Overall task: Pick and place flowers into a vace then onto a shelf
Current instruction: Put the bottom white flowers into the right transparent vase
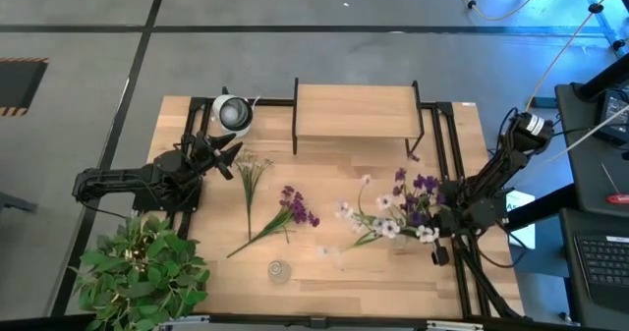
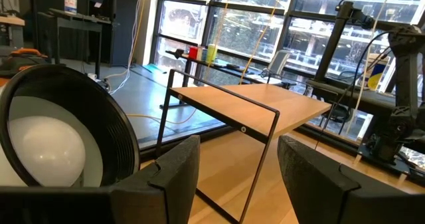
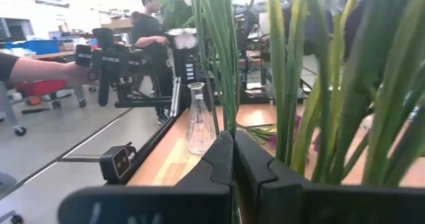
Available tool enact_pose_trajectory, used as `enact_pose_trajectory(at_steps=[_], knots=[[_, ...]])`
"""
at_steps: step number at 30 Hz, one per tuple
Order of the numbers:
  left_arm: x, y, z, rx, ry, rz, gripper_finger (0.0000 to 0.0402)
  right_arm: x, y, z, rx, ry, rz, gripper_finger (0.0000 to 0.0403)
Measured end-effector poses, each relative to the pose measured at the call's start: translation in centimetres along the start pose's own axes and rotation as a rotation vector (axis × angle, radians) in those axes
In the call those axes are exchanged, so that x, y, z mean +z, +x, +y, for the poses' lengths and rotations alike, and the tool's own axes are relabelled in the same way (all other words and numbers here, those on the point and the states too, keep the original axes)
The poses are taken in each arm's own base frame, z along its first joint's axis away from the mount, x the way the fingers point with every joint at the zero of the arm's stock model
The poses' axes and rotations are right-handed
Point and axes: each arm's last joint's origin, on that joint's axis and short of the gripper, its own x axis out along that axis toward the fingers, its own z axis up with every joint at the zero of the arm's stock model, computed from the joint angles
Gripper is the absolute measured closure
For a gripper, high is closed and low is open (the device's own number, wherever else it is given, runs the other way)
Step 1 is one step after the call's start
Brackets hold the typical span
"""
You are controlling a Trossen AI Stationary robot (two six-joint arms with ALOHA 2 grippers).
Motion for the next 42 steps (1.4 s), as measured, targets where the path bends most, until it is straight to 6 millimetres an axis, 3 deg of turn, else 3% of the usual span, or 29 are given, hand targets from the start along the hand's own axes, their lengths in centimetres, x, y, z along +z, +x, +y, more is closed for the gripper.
enact_pose_trajectory(at_steps=[17,42], knots=[[0.0,0.0,0.0,0.0,0.0,0.0,0.0206,0.1,-1.1,0.8,0.022,0.08,0.002,0.0403],[0.0,0.0,0.0,0.0,0.0,0.0,0.0206,-0.2,-1.1,0.9,0.025,0.054,0.023,0.0402]])
